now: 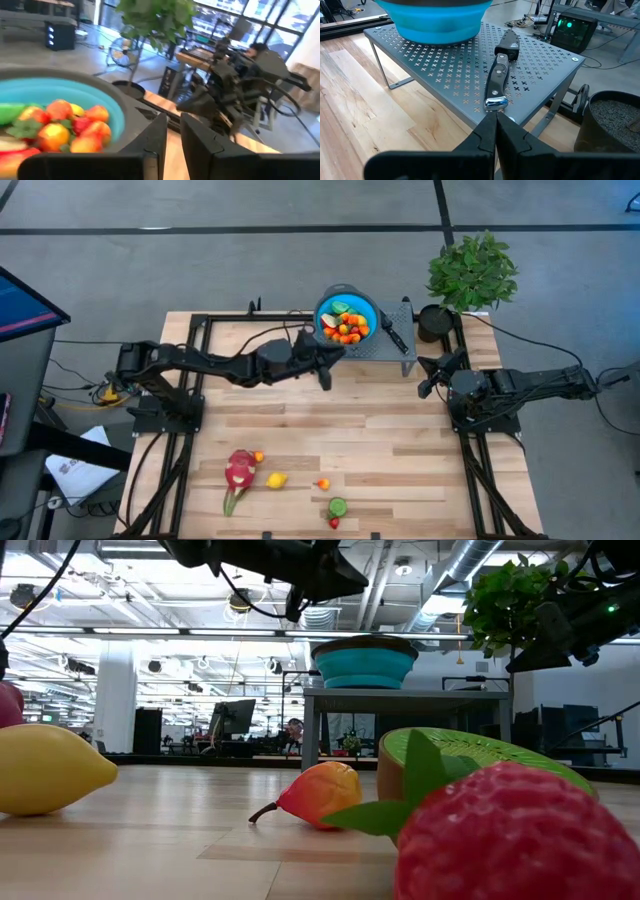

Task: Pick & Place Fruit
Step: Put the lemon into the strainer bowl

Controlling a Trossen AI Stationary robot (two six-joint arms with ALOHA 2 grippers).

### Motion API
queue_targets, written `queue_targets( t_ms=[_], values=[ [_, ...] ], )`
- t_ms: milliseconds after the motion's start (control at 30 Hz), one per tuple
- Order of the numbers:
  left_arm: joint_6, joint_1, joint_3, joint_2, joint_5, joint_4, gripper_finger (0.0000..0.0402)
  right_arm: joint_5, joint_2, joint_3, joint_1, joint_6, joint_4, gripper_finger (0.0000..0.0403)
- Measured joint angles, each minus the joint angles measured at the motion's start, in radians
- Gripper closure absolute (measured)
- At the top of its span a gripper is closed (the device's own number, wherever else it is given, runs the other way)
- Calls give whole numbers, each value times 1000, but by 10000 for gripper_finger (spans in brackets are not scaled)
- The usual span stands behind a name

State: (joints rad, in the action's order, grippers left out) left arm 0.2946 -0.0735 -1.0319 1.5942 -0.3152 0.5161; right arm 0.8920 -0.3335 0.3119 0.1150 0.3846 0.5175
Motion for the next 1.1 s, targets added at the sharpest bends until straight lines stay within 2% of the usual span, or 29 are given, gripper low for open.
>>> queue_targets(
  t_ms=[333,900,1100],
  values=[
    [1,83,60,-67,58,-8,353,0,0,0,0,0,-1,403],
    [6,284,300,-361,56,-14,353,0,0,0,0,0,-1,403],
    [162,346,367,-460,56,-12,353,0,0,0,0,0,-1,403]
  ],
)
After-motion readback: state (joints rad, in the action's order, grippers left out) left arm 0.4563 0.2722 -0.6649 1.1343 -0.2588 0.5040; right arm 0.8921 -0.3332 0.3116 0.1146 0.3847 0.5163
